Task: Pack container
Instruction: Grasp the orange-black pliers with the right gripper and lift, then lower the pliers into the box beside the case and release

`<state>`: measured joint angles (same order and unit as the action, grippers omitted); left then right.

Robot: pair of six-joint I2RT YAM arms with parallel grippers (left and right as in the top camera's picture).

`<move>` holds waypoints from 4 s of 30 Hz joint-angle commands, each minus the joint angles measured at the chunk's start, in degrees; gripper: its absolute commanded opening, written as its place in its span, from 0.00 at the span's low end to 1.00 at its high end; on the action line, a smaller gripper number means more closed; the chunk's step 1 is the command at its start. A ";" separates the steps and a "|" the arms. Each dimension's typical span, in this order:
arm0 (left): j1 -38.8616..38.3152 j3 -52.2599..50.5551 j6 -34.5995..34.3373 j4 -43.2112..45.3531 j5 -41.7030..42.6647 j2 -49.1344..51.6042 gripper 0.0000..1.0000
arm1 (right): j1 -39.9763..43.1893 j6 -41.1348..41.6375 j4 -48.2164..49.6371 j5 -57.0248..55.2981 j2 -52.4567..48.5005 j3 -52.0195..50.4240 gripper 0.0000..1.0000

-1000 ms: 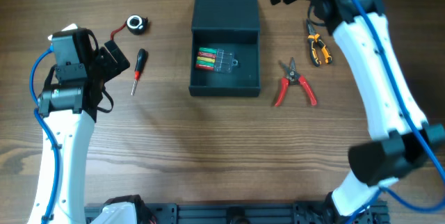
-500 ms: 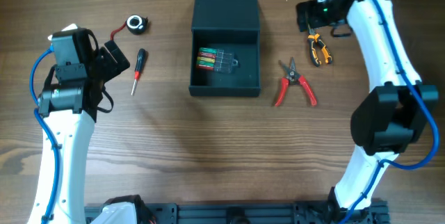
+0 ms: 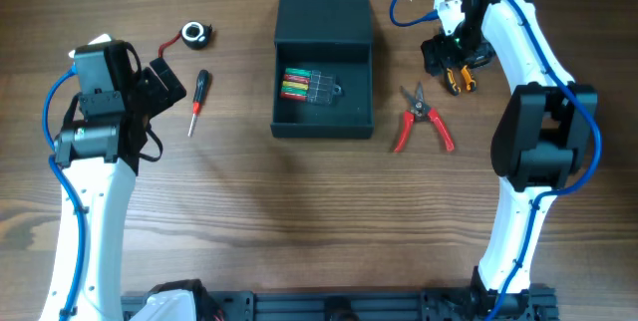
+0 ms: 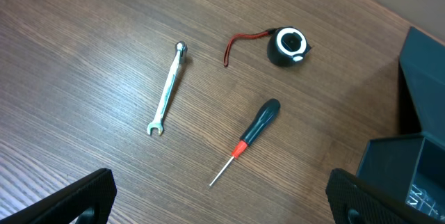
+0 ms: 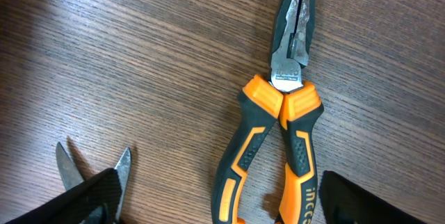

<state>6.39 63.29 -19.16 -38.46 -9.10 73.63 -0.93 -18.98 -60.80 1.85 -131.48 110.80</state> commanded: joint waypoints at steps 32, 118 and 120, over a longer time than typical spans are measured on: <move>0.26 1.25 0.94 0.04 0.68 0.33 1.00 | -0.22 10.47 -1.16 1.68 -4.83 -1.70 0.66; 0.26 1.25 0.94 0.04 0.68 0.33 1.00 | -26.80 -41.03 -5.97 12.17 3.41 -5.29 0.04; 0.26 1.25 0.94 0.04 0.70 0.33 1.00 | -26.80 -41.00 -4.72 11.61 3.41 -8.09 0.04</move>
<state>6.39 63.29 -19.14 -38.46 -9.10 73.63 -27.55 -59.72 -66.63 11.81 -127.42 106.72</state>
